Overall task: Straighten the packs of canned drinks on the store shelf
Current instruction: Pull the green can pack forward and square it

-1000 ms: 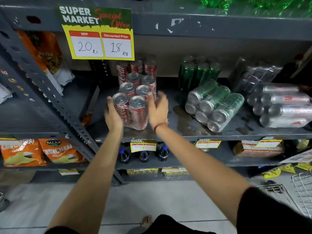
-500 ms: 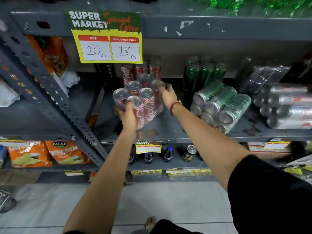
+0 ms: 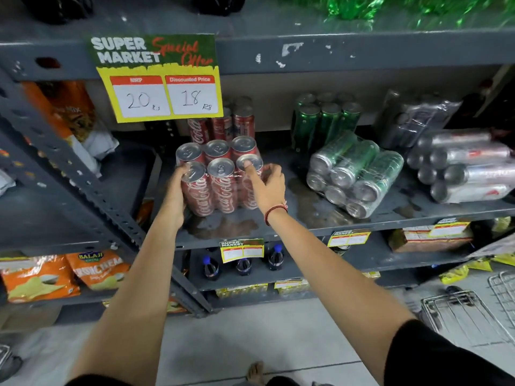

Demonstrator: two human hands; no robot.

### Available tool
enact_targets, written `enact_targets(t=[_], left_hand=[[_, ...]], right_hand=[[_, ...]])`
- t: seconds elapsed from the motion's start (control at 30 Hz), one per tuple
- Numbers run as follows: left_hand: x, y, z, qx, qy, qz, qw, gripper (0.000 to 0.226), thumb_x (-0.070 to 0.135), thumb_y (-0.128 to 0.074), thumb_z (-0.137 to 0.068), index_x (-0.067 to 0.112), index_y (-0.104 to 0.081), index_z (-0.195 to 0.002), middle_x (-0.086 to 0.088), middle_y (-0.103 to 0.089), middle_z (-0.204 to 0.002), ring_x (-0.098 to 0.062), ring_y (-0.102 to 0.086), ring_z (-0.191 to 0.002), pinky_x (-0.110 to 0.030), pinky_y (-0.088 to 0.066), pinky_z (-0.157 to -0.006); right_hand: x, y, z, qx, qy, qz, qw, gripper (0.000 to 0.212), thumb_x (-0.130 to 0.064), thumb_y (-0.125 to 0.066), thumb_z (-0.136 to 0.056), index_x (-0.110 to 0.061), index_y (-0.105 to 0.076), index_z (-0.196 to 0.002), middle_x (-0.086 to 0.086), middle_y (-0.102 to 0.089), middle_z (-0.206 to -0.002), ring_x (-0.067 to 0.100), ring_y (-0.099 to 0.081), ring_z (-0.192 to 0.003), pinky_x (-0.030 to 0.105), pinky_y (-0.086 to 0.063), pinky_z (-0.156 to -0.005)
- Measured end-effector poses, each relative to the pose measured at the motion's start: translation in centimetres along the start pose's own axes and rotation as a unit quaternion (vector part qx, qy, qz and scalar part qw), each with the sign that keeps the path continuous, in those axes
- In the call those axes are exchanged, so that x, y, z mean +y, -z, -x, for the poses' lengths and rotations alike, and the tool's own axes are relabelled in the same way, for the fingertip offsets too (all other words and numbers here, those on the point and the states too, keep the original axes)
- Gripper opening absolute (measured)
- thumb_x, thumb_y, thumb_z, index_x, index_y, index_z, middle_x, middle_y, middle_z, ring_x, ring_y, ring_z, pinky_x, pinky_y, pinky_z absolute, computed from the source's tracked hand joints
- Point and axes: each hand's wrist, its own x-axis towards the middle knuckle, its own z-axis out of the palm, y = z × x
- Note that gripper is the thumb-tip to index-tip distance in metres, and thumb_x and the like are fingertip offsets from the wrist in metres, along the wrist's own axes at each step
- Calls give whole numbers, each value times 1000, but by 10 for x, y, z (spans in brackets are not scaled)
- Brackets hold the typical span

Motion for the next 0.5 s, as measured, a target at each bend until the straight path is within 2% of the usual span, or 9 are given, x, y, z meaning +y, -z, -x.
enact_targets(t=[0.07,0.1,0.17,0.2,0.23,0.3,0.37,0.43,0.5], left_hand=[[-1,-4,0,111,-62,-57,990,44,47,-58,-77,20,-63,-111,-7,-66,-120,-23,-60,-110,-36,-47,-91],[1,-11,3,160,-121,-107,974,50,42,-59,-80,13,-58,-121,-11,-61,-128,-28,-56,-118,-36,-43,-97],[9,-35,16,216,-244,-227,918,51,28,-57,-88,4,-49,-131,-19,-47,-141,-32,-41,-133,-32,-31,-105],[14,-50,23,219,-291,-264,893,51,28,-56,-88,6,-48,-132,-20,-40,-146,-33,-33,-138,-34,-26,-109],[20,-66,27,210,-320,-287,878,51,32,-55,-87,9,-48,-132,-20,-38,-147,-34,-30,-140,-39,-24,-112],[29,-100,31,174,-350,-320,863,53,40,-51,-83,14,-50,-129,-20,-47,-138,-37,-38,-132,-47,-28,-111],[36,-135,33,123,-378,-336,854,51,38,-51,-83,9,-54,-125,-23,-60,-122,-39,-51,-118,-42,-37,-101],[38,-173,36,67,-379,-336,860,44,27,-57,-87,2,-55,-123,-25,-66,-112,-40,-59,-105,-37,-38,-89],[33,-209,33,6,-341,-353,871,43,24,-58,-89,4,-53,-127,-22,-64,-119,-37,-59,-108,-32,-38,-88]], right_hand=[[0,18,-4,6,32,-7,999,48,-44,-62,-85,-9,-50,-116,10,-47,-117,18,-49,-98,29,-38,-88],[0,29,-7,30,61,-11,998,45,-41,-63,-86,-9,-52,-115,9,-48,-116,19,-51,-100,30,-41,-90],[-5,57,-12,90,119,-14,989,36,-33,-64,-87,-7,-55,-111,7,-50,-110,19,-54,-97,29,-45,-89],[-7,74,-17,123,146,-7,982,33,-30,-63,-87,-6,-57,-109,8,-51,-107,19,-54,-94,26,-46,-86],[-10,92,-22,160,174,11,971,31,-27,-63,-87,-4,-58,-106,10,-53,-105,19,-54,-91,23,-44,-84],[-11,132,-35,232,209,77,947,28,-23,-62,-86,-1,-59,-103,17,-56,-102,25,-53,-93,25,-39,-84],[-7,171,-47,280,196,155,927,30,-23,-62,-86,-1,-58,-106,21,-54,-108,32,-51,-101,31,-36,-88],[2,203,-57,290,112,194,931,40,-29,-61,-87,-2,-53,-115,23,-48,-121,38,-44,-114,38,-36,-91],[12,230,-63,249,-11,205,947,63,-43,-60,-86,-2,-40,-130,24,-38,-136,41,-36,-127,44,-37,-97]])
